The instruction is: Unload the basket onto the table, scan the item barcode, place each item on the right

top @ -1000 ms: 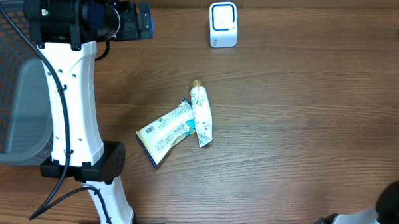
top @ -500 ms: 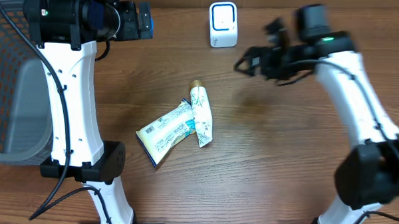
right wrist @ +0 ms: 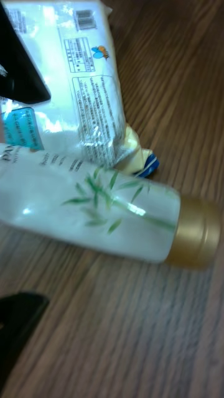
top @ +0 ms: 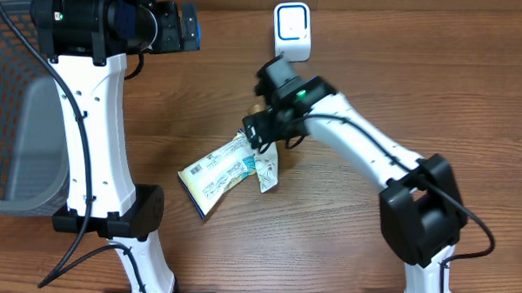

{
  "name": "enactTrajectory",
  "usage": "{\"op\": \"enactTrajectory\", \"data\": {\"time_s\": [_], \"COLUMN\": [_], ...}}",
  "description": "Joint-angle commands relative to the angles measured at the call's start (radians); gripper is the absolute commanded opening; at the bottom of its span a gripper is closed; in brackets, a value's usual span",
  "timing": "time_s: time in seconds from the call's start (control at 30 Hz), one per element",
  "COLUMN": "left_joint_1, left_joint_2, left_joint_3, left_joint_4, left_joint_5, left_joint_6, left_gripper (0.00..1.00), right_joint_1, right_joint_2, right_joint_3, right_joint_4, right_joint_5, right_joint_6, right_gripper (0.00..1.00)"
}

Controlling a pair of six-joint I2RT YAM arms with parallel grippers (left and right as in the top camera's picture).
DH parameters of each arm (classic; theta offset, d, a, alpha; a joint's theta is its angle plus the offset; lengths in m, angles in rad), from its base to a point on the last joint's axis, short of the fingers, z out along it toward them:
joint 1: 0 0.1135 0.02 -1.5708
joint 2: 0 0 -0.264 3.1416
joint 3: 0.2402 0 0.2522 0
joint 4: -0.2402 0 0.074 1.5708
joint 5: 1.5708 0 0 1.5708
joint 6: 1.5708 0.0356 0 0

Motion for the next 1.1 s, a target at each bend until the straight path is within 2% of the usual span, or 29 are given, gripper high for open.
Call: {"op": "enactTrajectory", "data": {"time_s": [0.0,0.03,0.17,0.33,0.57,0.73,0.87,1.07], "left_joint_1": [-0.002,-0.002,-0.002,-0.002,-0.002,-0.002,-0.002,-0.002], "left_joint_2": [-0.021,-0.021,-0.021,-0.021,-0.021,-0.021,-0.021,-0.021], "left_joint_3": [0.007,0.007,0.007,0.007,0.007,0.007,0.007,0.007], "left_joint_4": [0.001,0.001,0.001,0.001,0.001,0.001,0.001,0.001], "left_joint_5": [-0.006,-0.006,-0.006,-0.006,-0.006,-0.006,-0.006,-0.006], "left_joint_6": [0.019,0.019,0.019,0.019,0.019,0.019,0.019,0.019], "left_gripper": [1.0,1.0,1.0,0.99,1.0,0.99,0.99,1.0], "right_joint_1": [0.046,0.062,0.084,0.091,0.08,0.053,0.006,-0.069], "right_joint_2": [0.002,0.003,0.014,0.039,0.096,0.097,0.095,0.095], "right_joint_3": [-0.005,-0.005,-0.006,-0.011,-0.032,-0.023,-0.016,0.067], "right_joint_4": [0.039,0.055,0.077,0.079,0.07,-0.007,-0.091,-0.25], "right_joint_5": [0.142,0.168,0.212,0.213,0.222,0.363,0.457,0.509], "right_joint_6": [0.027,0.031,0.082,0.11,0.11,0.181,0.18,0.166], "right_gripper": [0.86,0.81,0.75,0.58,0.59,0.59,0.59,0.68]}}
